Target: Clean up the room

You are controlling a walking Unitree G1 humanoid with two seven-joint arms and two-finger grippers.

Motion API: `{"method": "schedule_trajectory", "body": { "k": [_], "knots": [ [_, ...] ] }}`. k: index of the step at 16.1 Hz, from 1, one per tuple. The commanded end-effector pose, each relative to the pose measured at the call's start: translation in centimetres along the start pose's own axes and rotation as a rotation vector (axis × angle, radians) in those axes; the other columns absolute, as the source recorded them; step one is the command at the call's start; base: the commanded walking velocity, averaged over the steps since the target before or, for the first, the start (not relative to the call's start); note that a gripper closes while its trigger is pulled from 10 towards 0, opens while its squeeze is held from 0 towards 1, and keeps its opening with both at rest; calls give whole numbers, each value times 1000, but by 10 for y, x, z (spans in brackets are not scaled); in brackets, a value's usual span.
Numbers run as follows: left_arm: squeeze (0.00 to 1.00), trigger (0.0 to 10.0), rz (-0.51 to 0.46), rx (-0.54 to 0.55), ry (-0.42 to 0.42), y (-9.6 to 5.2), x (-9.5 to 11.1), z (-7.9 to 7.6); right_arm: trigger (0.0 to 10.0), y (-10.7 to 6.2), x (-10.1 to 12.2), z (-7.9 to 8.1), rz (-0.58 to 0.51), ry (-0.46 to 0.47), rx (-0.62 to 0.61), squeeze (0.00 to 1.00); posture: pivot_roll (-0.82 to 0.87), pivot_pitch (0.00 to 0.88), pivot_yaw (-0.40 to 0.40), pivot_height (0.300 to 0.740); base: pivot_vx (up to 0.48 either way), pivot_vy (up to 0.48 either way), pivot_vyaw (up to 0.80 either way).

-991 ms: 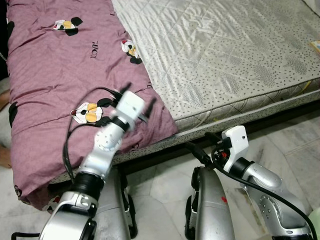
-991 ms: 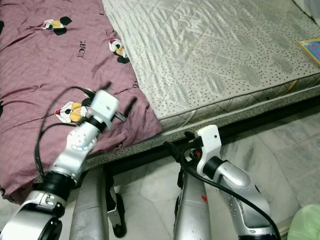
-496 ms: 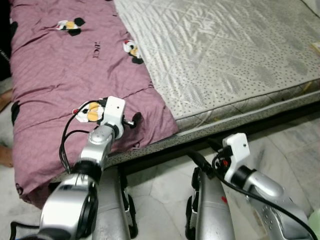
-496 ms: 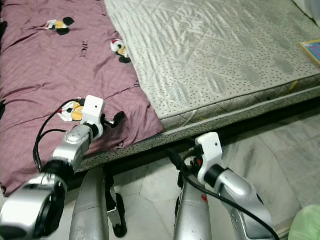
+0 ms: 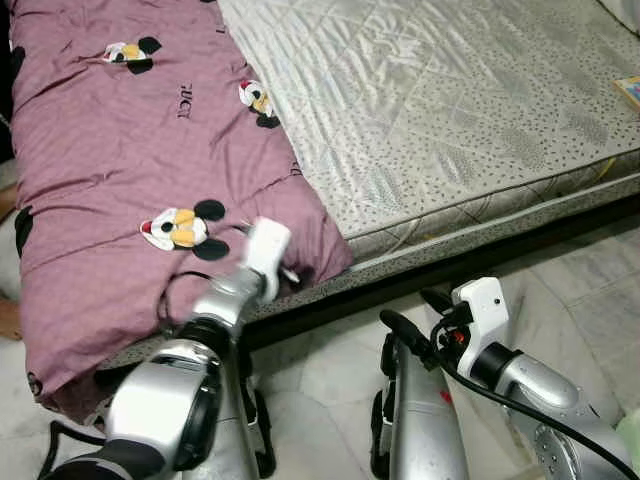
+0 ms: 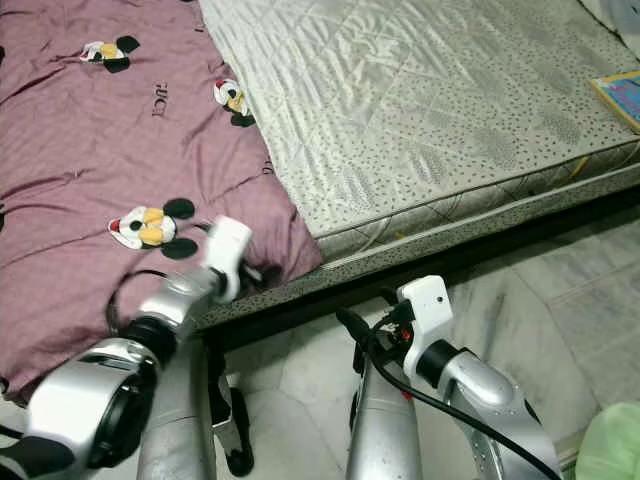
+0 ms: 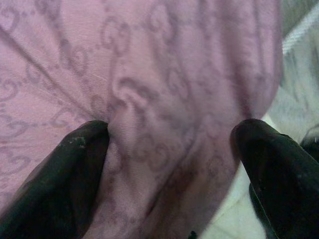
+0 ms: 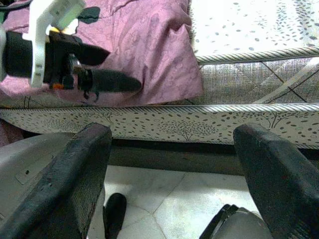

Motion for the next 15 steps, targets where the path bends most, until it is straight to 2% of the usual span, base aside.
{"method": "schedule_trajectory", "body": {
  "k": [1, 2, 3, 4, 7, 9, 10, 12, 13, 14, 15],
  "knots": [
    [0, 10000, 100, -92, 13, 2, -31, -23, 10000, -3, 0, 0, 4, -2, -7, 0, -286, 209, 27, 576, 0, 0, 0],
    [0, 10000, 91, -91, 40, 3, -33, -27, 10000, -1, -1, 0, 5, -2, -6, 0, -282, 205, 26, 576, 0, 0, 0],
    [0, 10000, 41, -77, 65, 3, -26, -26, 10000, 0, -1, 0, 4, -3, -5, 0, -276, 202, 25, 576, 0, 0, 0],
    [0, 10000, -3, -67, 76, 3, -18, -25, 10000, 1, -1, 0, 1, -3, -5, 0, -269, 199, 25, 576, 0, 0, 0],
    [0, 10000, -178, -60, 201, -2, 17, -23, 10000, 10, 9, 1, -42, -19, -43, 0, -231, 182, 28, 576, 0, 0, 0],
    [0, 10000, -273, -70, 244, -8, 34, -26, 10000, 17, 20, -4, -81, -24, -85, 0, -204, 172, 36, 576, 0, 0, 0],
    [0, 10000, -287, -68, 257, -10, 36, -26, 10000, 18, 21, -3, -83, -23, -84, 0, -196, 170, 39, 576, 0, 0, 0],
    [0, 10000, -409, -4, 275, -29, 50, -20, 10000, 24, 24, 0, -96, -15, -78, 0, -172, 162, 41, 576, 0, 0, 0],
    [0, 10000, -487, 51, 300, -43, 57, -14, 10000, 27, 25, 0, -105, -8, -83, 0, -157, 156, 40, 576, 0, 0, 0],
    [0, 10000, -563, 120, 284, -58, 64, -5, 10000, 29, 27, 1, -111, -5, -84, 0, -143, 152, 40, 576, 0, 0, 0],
    [0, 10000, -598, 166, 253, -68, 66, 1, 10000, 31, 27, 0, -114, -5, -89, 0, -131, 147, 40, 576, 0, 0, 0]
  ]
}}
Point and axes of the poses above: a point about 5 cm out from each wrist's last joint towards the gripper, its own y axis pointing out of the wrist towards the gripper, its own x axis along the axis of the wrist's last joint, z = x × y, the point moved 5 cm from there along y, pointing out of the wrist towards the gripper, and after that the axes turned 9 degrees about -y, right-handed, at the moved point
